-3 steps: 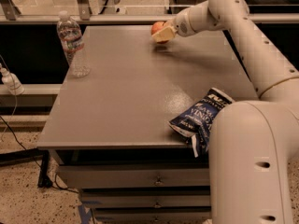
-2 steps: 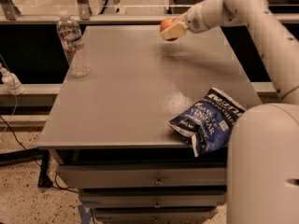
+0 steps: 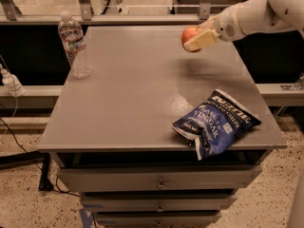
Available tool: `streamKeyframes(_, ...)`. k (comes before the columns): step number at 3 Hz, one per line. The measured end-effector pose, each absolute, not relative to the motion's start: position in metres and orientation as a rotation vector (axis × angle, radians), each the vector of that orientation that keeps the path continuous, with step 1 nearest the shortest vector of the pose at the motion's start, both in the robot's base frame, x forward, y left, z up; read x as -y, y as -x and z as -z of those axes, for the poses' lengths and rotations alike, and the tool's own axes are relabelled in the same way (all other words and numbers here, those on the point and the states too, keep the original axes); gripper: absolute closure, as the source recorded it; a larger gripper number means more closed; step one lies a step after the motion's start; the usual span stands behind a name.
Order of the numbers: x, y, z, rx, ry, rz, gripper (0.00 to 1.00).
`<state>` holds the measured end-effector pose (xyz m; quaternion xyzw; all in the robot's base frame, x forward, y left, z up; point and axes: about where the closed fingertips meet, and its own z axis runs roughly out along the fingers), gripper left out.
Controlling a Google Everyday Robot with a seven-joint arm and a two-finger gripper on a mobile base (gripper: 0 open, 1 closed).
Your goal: Move apple near blue chip bag
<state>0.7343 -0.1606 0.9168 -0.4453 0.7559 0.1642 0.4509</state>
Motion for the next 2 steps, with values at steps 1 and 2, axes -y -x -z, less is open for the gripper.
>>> streamKeyframes(1, 0.176, -0.692, -0.911, -1.858, 1.165, -0.444, 1.00)
streamKeyframes(2, 0.187, -0.662, -0.905, -1.838, 1.241, -0.498, 1.00)
